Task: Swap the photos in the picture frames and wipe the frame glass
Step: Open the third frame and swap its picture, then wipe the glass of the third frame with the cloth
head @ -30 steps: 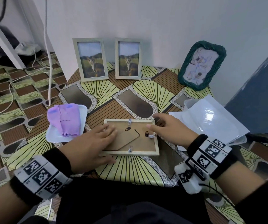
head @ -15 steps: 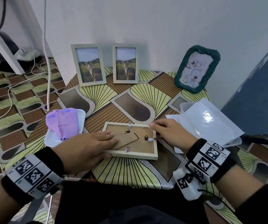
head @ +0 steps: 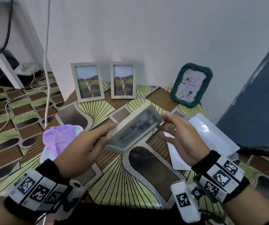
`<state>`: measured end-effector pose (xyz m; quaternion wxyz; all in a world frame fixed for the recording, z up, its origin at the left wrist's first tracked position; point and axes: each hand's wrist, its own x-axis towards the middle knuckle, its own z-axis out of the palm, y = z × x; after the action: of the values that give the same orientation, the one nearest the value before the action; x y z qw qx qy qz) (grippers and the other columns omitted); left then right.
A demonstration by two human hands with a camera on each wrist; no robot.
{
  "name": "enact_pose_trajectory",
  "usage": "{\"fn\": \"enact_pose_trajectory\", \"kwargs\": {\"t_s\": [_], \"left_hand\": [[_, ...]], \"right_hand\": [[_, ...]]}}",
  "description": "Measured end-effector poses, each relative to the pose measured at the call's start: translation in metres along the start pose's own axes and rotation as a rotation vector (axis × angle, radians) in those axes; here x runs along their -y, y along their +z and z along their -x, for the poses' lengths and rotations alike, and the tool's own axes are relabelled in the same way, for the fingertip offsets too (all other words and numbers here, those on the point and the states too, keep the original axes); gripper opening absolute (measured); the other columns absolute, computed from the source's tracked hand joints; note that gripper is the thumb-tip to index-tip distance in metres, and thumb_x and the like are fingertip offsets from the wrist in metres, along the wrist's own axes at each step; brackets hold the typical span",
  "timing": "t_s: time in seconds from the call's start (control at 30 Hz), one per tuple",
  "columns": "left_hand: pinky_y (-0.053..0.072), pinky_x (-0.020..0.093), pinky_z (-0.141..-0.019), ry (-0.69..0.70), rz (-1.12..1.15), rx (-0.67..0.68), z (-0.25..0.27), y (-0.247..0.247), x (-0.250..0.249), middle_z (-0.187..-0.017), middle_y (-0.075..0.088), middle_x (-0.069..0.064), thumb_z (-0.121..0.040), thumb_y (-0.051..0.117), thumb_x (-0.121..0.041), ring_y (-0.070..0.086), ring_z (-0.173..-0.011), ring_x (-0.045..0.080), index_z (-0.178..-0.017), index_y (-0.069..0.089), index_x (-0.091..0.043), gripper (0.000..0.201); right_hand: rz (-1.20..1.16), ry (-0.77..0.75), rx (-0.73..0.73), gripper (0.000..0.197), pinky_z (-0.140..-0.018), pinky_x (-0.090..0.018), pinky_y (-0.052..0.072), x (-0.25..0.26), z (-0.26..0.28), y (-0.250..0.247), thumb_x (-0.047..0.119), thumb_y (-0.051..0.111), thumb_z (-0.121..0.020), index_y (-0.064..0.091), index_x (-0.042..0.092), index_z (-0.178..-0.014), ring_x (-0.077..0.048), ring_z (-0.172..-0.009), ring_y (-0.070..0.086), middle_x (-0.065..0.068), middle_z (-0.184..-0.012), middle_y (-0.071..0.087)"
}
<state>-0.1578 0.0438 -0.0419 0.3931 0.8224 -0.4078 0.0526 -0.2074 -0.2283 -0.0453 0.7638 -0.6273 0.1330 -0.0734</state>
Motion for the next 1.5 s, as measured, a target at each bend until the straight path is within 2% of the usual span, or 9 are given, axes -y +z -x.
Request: {"fn": "enact_pose_trajectory", "kwargs": {"t_s": [0.27,0.43,0.8,1.0,1.1,1.17,1.3,1.4,1.5], "left_hand": [[0.057,0.029,-0.08,-0.418,0.558,-0.055,-0.008,0.029,-0.002,-0.109,0.068,0.007,-0.096,0.046,0.004,0.067,-0.103,0.015,-0.139,0.041,-0.027,0.053],[0.058,0.028,-0.076,-0.557,0.713,-0.038,-0.006,0.045,0.013,-0.113,0.071,0.006,-0.096,0.045,0.01,0.068,-0.105,0.017,-0.136,0.045,-0.03,0.057],[0.052,0.013,-0.078,-0.554,0.51,0.104,-0.004,0.053,0.022,-0.106,0.072,-0.021,-0.092,0.047,0.014,0.066,-0.102,0.0,-0.117,0.059,-0.023,0.046],[0.052,0.016,-0.082,-0.591,0.475,0.233,-0.008,0.041,0.022,-0.107,0.073,-0.011,-0.097,0.048,0.003,0.067,-0.101,0.004,-0.112,0.061,-0.024,0.034],[0.046,0.025,-0.098,-0.583,0.277,0.184,-0.007,0.033,0.023,-0.121,0.06,-0.001,-0.095,0.056,-0.005,0.057,-0.113,0.015,-0.117,0.058,-0.012,0.023],[0.04,0.035,-0.109,-0.571,0.056,0.103,-0.004,0.021,0.029,-0.133,0.048,0.003,-0.093,0.063,-0.017,0.049,-0.124,0.016,-0.138,0.049,-0.011,0.048],[0.033,0.032,-0.108,-0.469,-0.39,0.037,0.009,-0.023,0.041,-0.139,0.048,0.003,-0.086,0.069,-0.036,0.043,-0.128,0.018,-0.141,0.05,-0.021,0.061],[0.031,0.036,-0.111,-0.563,-0.617,0.274,0.02,-0.049,0.057,-0.141,0.045,0.003,-0.078,0.056,-0.061,0.037,-0.133,0.02,-0.137,0.051,-0.019,0.073],[0.025,0.03,-0.114,-0.617,-0.732,0.522,0.033,-0.06,0.072,-0.152,0.033,0.009,-0.084,0.043,-0.066,0.024,-0.142,0.022,-0.143,0.037,-0.016,0.077]], "right_hand": [[-0.116,-0.047,-0.062,0.028,-0.087,-0.036,0.047,0.001,-0.008,0.015,0.026,0.053,-0.1,0.058,0.018,-0.126,-0.014,-0.111,0.06,0.006,-0.11,0.071],[-0.095,-0.011,-0.068,0.031,-0.099,-0.039,0.046,-0.009,-0.01,0.015,0.023,0.057,-0.098,0.057,0.018,-0.128,-0.014,-0.121,0.057,0.001,-0.129,0.065],[0.036,0.09,0.002,0.044,-0.111,-0.043,0.04,-0.034,-0.013,0.014,0.025,0.06,-0.096,0.051,0.015,-0.137,-0.015,-0.125,0.054,0.001,-0.136,0.059],[0.11,0.164,0.087,0.056,-0.09,-0.021,0.05,-0.047,-0.007,0.017,0.015,0.058,-0.097,0.037,0.016,-0.149,-0.002,-0.114,0.056,0.005,-0.148,0.047],[0.253,0.124,0.131,0.041,-0.096,-0.023,0.049,-0.05,-0.005,0.014,0.014,0.06,-0.096,0.052,0.035,-0.13,0.005,-0.113,0.054,0.009,-0.141,0.052],[0.343,0.091,0.145,0.044,-0.101,-0.024,0.048,-0.049,-0.006,0.011,0.015,0.062,-0.095,0.05,0.034,-0.133,0.005,-0.118,0.055,0.017,-0.134,0.056],[0.545,0.026,0.248,0.037,-0.077,-0.003,0.046,-0.043,-0.004,0.007,0.015,0.061,-0.095,0.052,0.05,-0.103,0.028,-0.097,0.053,0.052,-0.093,0.058],[0.755,-0.049,0.262,0.027,-0.09,-0.016,0.047,-0.041,-0.003,0.003,0.024,0.062,-0.093,0.058,0.049,-0.101,0.026,-0.096,0.054,0.056,-0.091,0.054],[0.925,-0.134,0.301,0.033,-0.083,-0.008,0.048,-0.039,-0.001,0.0,0.029,0.062,-0.093,0.056,0.037,-0.124,0.022,-0.098,0.055,0.045,-0.094,0.06]]}}
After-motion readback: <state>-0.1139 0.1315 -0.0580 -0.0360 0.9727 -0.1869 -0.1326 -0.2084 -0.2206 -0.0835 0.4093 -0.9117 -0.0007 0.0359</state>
